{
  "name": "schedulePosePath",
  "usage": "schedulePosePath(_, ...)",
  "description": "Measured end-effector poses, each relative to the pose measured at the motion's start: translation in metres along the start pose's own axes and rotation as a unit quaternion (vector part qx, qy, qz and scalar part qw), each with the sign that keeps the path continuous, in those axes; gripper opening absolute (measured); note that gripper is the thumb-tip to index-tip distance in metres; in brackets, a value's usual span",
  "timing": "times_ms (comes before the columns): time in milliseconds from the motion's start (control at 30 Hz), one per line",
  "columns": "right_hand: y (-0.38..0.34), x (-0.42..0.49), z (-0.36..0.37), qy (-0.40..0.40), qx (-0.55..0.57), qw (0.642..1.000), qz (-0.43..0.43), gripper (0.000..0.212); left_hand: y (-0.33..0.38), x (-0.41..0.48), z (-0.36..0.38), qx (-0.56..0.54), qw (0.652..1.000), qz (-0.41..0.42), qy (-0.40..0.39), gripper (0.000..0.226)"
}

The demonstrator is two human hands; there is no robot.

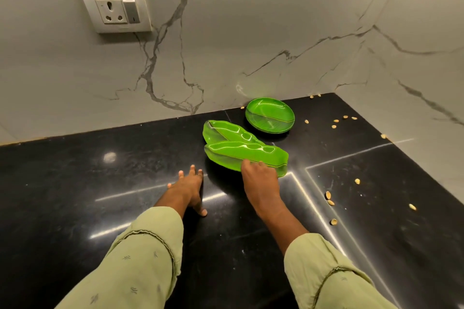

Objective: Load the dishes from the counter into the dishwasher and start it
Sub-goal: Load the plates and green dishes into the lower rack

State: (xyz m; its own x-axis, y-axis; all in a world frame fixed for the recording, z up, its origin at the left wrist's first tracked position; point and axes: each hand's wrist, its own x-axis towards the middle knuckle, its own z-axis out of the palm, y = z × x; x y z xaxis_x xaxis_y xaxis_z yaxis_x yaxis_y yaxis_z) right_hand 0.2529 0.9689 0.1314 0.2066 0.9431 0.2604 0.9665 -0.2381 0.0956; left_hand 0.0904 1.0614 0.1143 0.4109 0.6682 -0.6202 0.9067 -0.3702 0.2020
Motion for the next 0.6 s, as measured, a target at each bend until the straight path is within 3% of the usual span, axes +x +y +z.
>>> schedulePosePath(133,0.015,-0.031,-0.006,0.045,-0.027,0.999,-0.007,0.014,-0.009,-0.013,0.015,-0.001,0.996,0.030,0.084,0.125)
schedulePosePath(300,0.015,-0.067,-0.017,0.080,-0.055,0.995,0.000,0.015,0.001,-0.046,0.048,0.061,0.976,0.071,0.195,0.095)
schedulePosePath(600,-0.025,-0.139,-0.065,0.120,-0.051,0.990,0.045,0.024,-0.034,-0.117,0.096,0.060,0.964,0.129,0.227,0.077)
